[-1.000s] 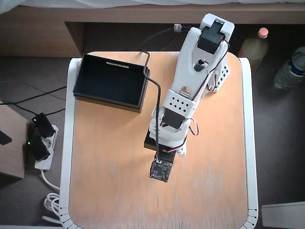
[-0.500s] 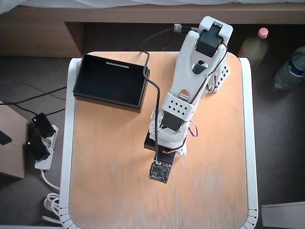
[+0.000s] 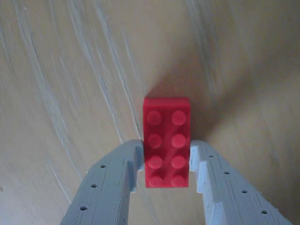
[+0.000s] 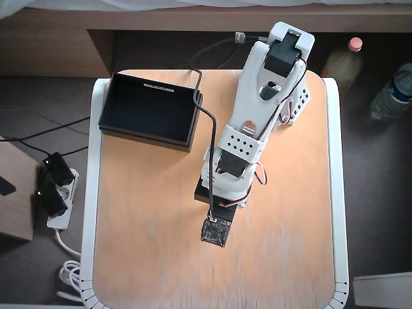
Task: Grasp a lego block and put it in the bin.
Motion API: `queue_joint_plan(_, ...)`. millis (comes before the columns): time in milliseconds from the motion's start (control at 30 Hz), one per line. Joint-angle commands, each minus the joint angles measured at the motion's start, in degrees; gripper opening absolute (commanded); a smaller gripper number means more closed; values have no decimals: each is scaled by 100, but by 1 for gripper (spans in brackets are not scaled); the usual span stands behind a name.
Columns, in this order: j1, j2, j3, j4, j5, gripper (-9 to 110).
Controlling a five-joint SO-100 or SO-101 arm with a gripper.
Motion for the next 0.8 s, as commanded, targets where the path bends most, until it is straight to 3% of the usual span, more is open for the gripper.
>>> queue_joint_plan(0, 132, 44, -668, -114, 97, 2)
queue_joint_plan(767, 686, 1151, -677, 404, -123, 0)
